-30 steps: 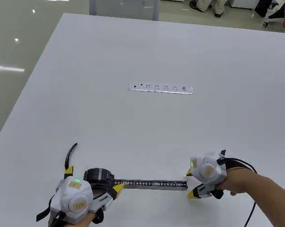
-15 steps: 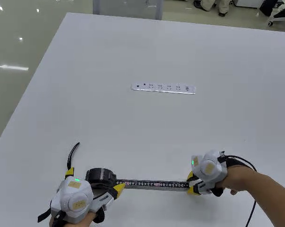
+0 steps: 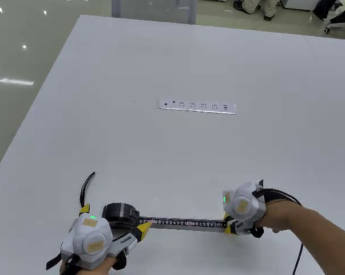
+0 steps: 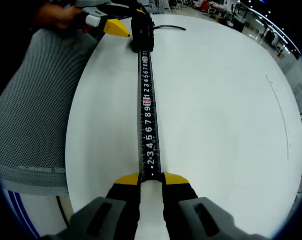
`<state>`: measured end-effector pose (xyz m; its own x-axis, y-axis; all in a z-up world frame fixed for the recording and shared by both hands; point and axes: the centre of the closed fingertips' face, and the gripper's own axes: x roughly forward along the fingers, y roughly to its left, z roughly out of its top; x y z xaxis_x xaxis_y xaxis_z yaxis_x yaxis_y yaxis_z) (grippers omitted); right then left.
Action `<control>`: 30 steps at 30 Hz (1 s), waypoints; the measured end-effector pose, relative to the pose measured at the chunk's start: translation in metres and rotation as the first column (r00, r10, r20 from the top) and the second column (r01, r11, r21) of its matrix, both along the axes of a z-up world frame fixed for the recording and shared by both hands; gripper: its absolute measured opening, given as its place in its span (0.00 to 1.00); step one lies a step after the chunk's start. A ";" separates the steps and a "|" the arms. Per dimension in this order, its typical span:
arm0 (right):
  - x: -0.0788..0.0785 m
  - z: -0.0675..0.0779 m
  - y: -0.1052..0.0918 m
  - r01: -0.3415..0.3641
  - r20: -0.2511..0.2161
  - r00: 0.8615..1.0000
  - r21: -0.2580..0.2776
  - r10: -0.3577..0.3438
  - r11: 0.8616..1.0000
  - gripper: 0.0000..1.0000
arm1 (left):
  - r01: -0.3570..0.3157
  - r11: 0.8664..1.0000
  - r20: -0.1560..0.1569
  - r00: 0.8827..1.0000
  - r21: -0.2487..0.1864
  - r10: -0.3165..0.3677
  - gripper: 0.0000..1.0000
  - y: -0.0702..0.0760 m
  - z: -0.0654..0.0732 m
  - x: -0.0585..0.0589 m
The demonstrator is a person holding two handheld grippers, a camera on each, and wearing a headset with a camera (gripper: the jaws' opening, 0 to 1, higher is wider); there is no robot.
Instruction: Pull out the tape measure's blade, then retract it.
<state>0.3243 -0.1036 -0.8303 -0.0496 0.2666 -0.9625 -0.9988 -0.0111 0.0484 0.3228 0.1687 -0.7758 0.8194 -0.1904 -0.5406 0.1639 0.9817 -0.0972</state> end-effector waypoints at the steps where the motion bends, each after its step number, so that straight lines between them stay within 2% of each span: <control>1: 0.000 0.000 0.000 -0.001 0.010 1.000 -0.013 0.001 1.000 0.15 | -0.028 0.999 -0.020 0.999 -0.024 0.027 0.97 0.000 -0.002 -0.002; 2: 0.000 -0.001 -0.001 -0.007 0.027 1.000 -0.031 0.008 0.999 0.15 | -0.035 0.999 -0.019 0.999 -0.023 0.035 0.97 0.001 -0.003 -0.002; 7: 0.003 -0.001 0.001 0.018 0.005 1.000 -0.068 -0.018 0.998 0.14 | -0.053 0.999 -0.009 0.999 0.004 0.053 0.88 0.004 -0.003 0.001; 9: 0.002 0.000 0.000 0.026 0.006 1.000 -0.075 -0.026 0.997 0.14 | -0.075 0.997 -0.018 0.997 0.000 0.075 0.85 0.008 -0.008 0.003; 10: 0.002 -0.001 0.000 0.019 0.009 1.000 -0.080 -0.018 0.997 0.14 | -0.103 0.995 -0.029 0.994 -0.013 0.103 0.83 0.010 -0.011 0.003; 12: 0.003 -0.002 -0.001 0.032 0.007 0.999 -0.084 -0.031 0.996 0.14 | -0.106 0.994 -0.030 0.994 -0.025 0.105 0.82 0.011 -0.013 0.004; 16: 0.002 -0.001 -0.001 0.057 0.011 0.998 -0.069 -0.056 0.996 0.14 | -0.101 0.994 -0.045 0.994 -0.052 0.098 0.72 0.005 -0.019 0.005; 21: 0.002 -0.001 -0.002 0.079 0.018 0.997 -0.056 -0.079 0.995 0.14 | -0.108 0.992 -0.041 0.994 -0.067 0.106 0.65 0.000 -0.021 0.008; 22: 0.002 -0.001 -0.002 0.083 0.019 0.996 -0.059 -0.082 0.995 0.14 | -0.106 0.993 -0.039 0.994 -0.049 0.104 0.65 0.000 -0.020 0.009; 26: 0.003 -0.002 -0.001 0.087 0.019 0.996 -0.072 -0.085 0.994 0.14 | -0.122 0.990 -0.056 0.991 -0.066 0.118 0.65 0.001 -0.021 0.009; 29: 0.003 -0.002 -0.001 0.089 0.014 0.996 -0.071 -0.088 0.993 0.14 | -0.156 0.982 -0.068 0.986 -0.110 0.150 0.65 0.003 -0.019 0.010; 30: 0.003 -0.002 -0.001 0.094 0.011 0.996 -0.068 -0.093 0.993 0.14 | -0.159 0.981 -0.070 0.986 -0.108 0.152 0.65 0.003 -0.019 0.010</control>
<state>0.3276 -0.1051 -0.8319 -0.0198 0.2031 -0.9790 -0.9956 0.0852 0.0378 0.3329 0.1712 -0.7952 0.8097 -0.1258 -0.5732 0.0006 0.9770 -0.2135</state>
